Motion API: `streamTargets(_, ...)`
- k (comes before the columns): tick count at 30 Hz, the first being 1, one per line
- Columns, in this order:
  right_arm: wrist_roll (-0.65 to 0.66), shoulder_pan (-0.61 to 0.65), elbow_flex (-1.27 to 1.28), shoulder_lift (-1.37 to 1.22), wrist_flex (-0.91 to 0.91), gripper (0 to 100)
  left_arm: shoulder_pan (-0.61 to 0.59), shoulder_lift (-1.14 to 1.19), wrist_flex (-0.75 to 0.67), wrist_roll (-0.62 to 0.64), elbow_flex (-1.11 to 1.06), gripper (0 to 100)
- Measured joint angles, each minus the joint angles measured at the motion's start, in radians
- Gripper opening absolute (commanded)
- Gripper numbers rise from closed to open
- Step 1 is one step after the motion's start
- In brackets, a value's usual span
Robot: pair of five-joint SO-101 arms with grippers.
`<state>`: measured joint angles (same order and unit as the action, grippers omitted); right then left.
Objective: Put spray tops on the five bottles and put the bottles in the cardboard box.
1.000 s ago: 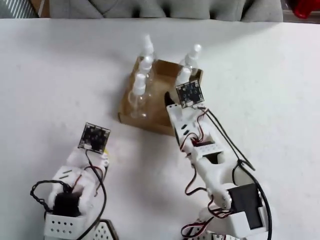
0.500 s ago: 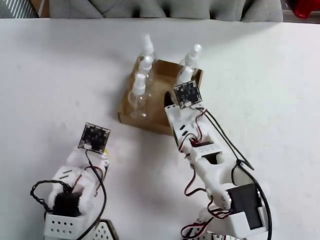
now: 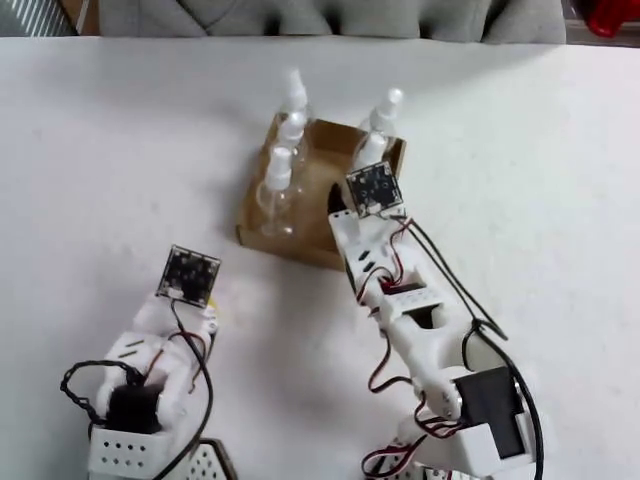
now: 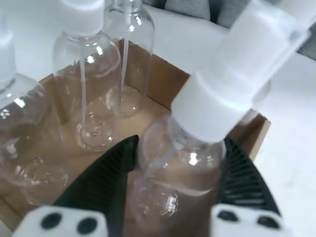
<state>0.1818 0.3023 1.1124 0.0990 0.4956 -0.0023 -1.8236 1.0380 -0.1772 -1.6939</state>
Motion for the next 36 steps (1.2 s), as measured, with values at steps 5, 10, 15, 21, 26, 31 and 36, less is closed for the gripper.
streamTargets(5, 0.002, 0.012, 0.002, 0.000, 0.000, 17.9, 0.000, 0.000, 0.000, 0.000, 0.000, 2)
streamTargets(10, 0.000, 0.020, 0.002, 0.000, -0.002, 27.9, 0.000, 0.000, 0.000, 0.000, 0.000, 2)
streamTargets(15, 0.000, 0.018, 0.040, -0.009, -0.003, 29.1, 0.000, 0.000, 0.000, 0.000, 0.000, 2)
streamTargets(21, 0.000, 0.018, 0.040, -0.009, -0.003, 29.3, 0.000, 0.000, 0.000, 0.000, 0.000, 2)
streamTargets(26, 0.000, 0.018, 0.040, -0.009, -0.003, 29.3, 0.000, 0.000, 0.000, 0.000, 0.000, 2)
streamTargets(31, 0.000, 0.018, 0.040, -0.009, -0.003, 32.5, 0.000, 0.000, 0.000, 0.000, 0.000, 2)
streamTargets(36, -0.023, 0.020, 0.040, -0.009, -0.003, 37.5, 0.000, 0.000, 0.000, 0.000, 0.000, 2)
